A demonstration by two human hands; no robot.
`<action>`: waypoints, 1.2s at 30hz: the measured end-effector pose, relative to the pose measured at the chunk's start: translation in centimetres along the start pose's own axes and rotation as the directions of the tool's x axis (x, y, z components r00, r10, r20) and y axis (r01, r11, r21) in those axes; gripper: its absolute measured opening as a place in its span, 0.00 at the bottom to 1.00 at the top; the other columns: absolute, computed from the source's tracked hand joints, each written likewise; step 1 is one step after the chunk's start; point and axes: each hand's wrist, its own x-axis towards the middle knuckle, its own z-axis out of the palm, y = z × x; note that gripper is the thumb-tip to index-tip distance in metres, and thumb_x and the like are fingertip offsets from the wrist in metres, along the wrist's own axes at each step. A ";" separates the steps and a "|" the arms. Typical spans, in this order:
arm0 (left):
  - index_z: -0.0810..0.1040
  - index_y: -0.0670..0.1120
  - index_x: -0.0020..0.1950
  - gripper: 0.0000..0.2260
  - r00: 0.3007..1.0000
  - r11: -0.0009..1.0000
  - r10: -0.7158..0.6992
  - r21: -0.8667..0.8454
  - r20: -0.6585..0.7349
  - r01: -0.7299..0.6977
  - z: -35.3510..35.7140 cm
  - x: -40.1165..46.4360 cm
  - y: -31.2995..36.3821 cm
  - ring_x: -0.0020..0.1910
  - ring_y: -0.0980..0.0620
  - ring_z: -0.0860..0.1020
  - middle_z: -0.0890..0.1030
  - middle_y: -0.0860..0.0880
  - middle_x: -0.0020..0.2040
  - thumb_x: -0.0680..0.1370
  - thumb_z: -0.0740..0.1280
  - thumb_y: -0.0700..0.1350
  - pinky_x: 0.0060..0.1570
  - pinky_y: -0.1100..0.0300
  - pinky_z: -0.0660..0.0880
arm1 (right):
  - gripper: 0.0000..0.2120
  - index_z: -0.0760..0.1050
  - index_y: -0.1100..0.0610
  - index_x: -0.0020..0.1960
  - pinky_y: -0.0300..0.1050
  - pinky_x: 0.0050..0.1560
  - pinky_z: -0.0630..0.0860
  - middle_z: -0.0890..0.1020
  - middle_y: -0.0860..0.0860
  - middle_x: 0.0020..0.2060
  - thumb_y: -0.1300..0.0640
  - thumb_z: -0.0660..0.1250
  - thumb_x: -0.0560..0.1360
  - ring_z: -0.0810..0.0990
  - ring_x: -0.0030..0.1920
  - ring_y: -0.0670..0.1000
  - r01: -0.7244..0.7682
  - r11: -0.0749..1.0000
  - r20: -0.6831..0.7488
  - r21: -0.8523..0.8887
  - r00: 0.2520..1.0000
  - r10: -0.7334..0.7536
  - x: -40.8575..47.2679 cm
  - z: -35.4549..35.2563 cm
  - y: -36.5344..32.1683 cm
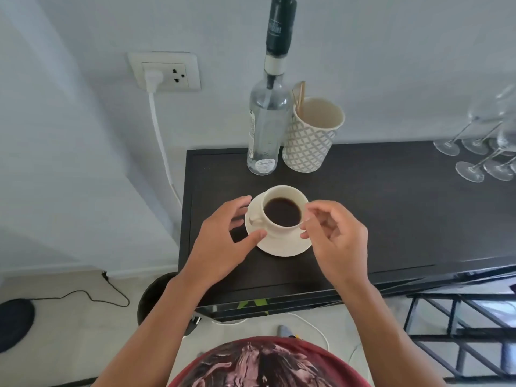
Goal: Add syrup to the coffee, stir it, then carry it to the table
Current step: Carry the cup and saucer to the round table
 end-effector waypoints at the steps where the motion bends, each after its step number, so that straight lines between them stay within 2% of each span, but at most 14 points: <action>1: 0.71 0.57 0.74 0.31 1.000 1.000 -0.007 -0.019 0.000 0.007 0.4 0.2 0.0 0.62 0.61 0.79 0.77 0.60 0.68 0.72 0.78 0.52 0.64 0.64 0.75 | 0.07 0.81 0.52 0.54 0.53 0.41 0.85 0.85 0.52 0.45 0.62 0.72 0.79 0.86 0.41 0.52 0.015 1.000 -0.010 0.001 1.000 -0.015 0.2 -0.2 0.5; 3: 0.71 0.57 0.74 0.32 1.000 0.999 -0.020 -0.041 -0.010 0.020 1.0 0.5 0.0 0.63 0.61 0.79 0.78 0.58 0.68 0.72 0.78 0.52 0.66 0.58 0.76 | 0.11 0.79 0.53 0.58 0.49 0.44 0.84 0.84 0.51 0.51 0.60 0.74 0.77 0.85 0.47 0.50 0.052 0.998 -0.015 -0.017 0.999 -0.052 0.5 -0.5 1.5; 5: 0.71 0.56 0.74 0.32 0.999 0.999 -0.028 -0.044 -0.026 0.027 1.4 0.6 0.0 0.63 0.61 0.79 0.79 0.57 0.67 0.72 0.78 0.52 0.66 0.56 0.77 | 0.18 0.77 0.54 0.63 0.41 0.49 0.83 0.81 0.49 0.57 0.58 0.76 0.75 0.83 0.54 0.49 0.062 0.996 0.030 -0.059 0.998 -0.060 0.8 -0.6 2.3; 7: 0.72 0.55 0.74 0.31 0.998 0.999 -0.026 -0.033 -0.049 0.025 1.8 0.8 0.2 0.63 0.61 0.79 0.80 0.57 0.66 0.72 0.78 0.52 0.65 0.57 0.77 | 0.27 0.74 0.52 0.71 0.33 0.56 0.79 0.78 0.45 0.65 0.55 0.78 0.74 0.79 0.63 0.46 0.016 0.995 0.136 -0.096 0.991 -0.003 1.2 -0.7 3.1; 9: 0.74 0.54 0.73 0.29 0.998 1.000 -0.011 -0.022 -0.061 0.010 2.1 0.8 0.5 0.62 0.62 0.79 0.81 0.58 0.65 0.73 0.77 0.51 0.64 0.60 0.78 | 0.33 0.69 0.47 0.75 0.31 0.62 0.75 0.75 0.40 0.70 0.51 0.78 0.74 0.77 0.67 0.42 -0.049 0.993 0.256 -0.105 0.964 0.075 1.5 -0.6 3.5; 11: 0.76 0.54 0.71 0.27 0.998 1.000 0.019 -0.024 -0.062 -0.020 2.2 0.7 0.8 0.61 0.63 0.80 0.82 0.60 0.62 0.73 0.77 0.49 0.62 0.63 0.78 | 0.33 0.68 0.43 0.75 0.36 0.65 0.75 0.76 0.38 0.69 0.49 0.78 0.73 0.77 0.68 0.42 -0.066 0.996 0.337 -0.056 0.938 0.081 1.8 -0.5 3.6; 14: 0.77 0.52 0.70 0.26 0.996 0.998 0.050 -0.035 -0.068 -0.052 2.3 0.5 0.9 0.60 0.63 0.80 0.82 0.61 0.61 0.73 0.78 0.46 0.61 0.67 0.77 | 0.29 0.72 0.42 0.71 0.41 0.66 0.76 0.81 0.38 0.64 0.52 0.79 0.73 0.78 0.68 0.46 -0.018 0.999 0.398 0.028 0.917 0.005 2.3 -0.7 3.4; 16: 0.77 0.53 0.70 0.26 0.995 0.998 0.059 -0.018 -0.077 -0.061 2.4 0.6 0.9 0.60 0.65 0.80 0.81 0.64 0.60 0.73 0.78 0.46 0.60 0.70 0.76 | 0.29 0.73 0.37 0.68 0.38 0.65 0.76 0.81 0.34 0.61 0.55 0.79 0.73 0.79 0.66 0.44 -0.002 0.999 0.400 0.043 0.916 -0.016 2.6 -0.9 3.3; 20: 0.77 0.55 0.69 0.26 0.993 0.997 0.076 0.007 -0.093 -0.076 2.7 0.8 1.1 0.60 0.65 0.79 0.79 0.67 0.58 0.73 0.77 0.46 0.58 0.72 0.76 | 0.32 0.72 0.40 0.71 0.39 0.68 0.75 0.80 0.32 0.62 0.53 0.80 0.71 0.79 0.67 0.41 -0.007 1.000 0.381 0.005 0.924 0.005 2.8 -0.9 3.6; 23: 0.75 0.58 0.68 0.25 0.992 0.996 0.085 0.001 -0.091 -0.085 2.9 0.9 1.3 0.59 0.66 0.80 0.79 0.69 0.57 0.73 0.77 0.45 0.58 0.73 0.75 | 0.31 0.72 0.41 0.71 0.41 0.67 0.76 0.81 0.34 0.62 0.52 0.80 0.71 0.79 0.67 0.43 -0.004 1.000 0.372 0.008 0.928 0.000 3.0 -1.2 3.7; 25: 0.76 0.55 0.69 0.26 0.993 0.996 0.086 0.006 -0.083 -0.086 3.0 1.0 1.3 0.59 0.66 0.79 0.79 0.68 0.58 0.73 0.77 0.46 0.59 0.72 0.75 | 0.31 0.72 0.41 0.70 0.43 0.67 0.77 0.82 0.35 0.62 0.52 0.80 0.71 0.80 0.66 0.43 -0.009 1.000 0.373 0.010 0.928 0.005 3.1 -1.4 3.5; 30: 0.77 0.52 0.70 0.27 0.992 0.996 0.082 0.029 -0.096 -0.080 3.2 1.1 1.0 0.61 0.64 0.78 0.80 0.64 0.60 0.72 0.77 0.49 0.59 0.72 0.75 | 0.33 0.69 0.24 0.61 0.26 0.59 0.73 0.78 0.22 0.55 0.55 0.80 0.71 0.78 0.62 0.33 0.005 0.999 0.375 -0.045 0.927 0.012 3.1 -1.5 2.3; 34: 0.76 0.53 0.71 0.28 0.994 0.998 0.061 0.021 -0.090 -0.059 3.0 0.9 1.0 0.62 0.61 0.80 0.80 0.61 0.61 0.72 0.78 0.48 0.63 0.65 0.77 | 0.35 0.68 0.26 0.65 0.27 0.62 0.72 0.78 0.24 0.58 0.55 0.80 0.71 0.78 0.64 0.34 -0.014 0.999 0.387 -0.043 0.922 0.030 3.0 -1.3 3.4; 36: 0.73 0.56 0.72 0.31 0.997 0.999 0.037 0.035 -0.066 -0.035 2.8 0.9 0.8 0.65 0.60 0.78 0.78 0.62 0.65 0.71 0.79 0.48 0.66 0.58 0.76 | 0.34 0.68 0.36 0.73 0.32 0.67 0.71 0.78 0.28 0.64 0.51 0.79 0.72 0.76 0.68 0.36 -0.067 0.997 0.382 -0.029 0.921 0.073 2.6 -1.4 4.4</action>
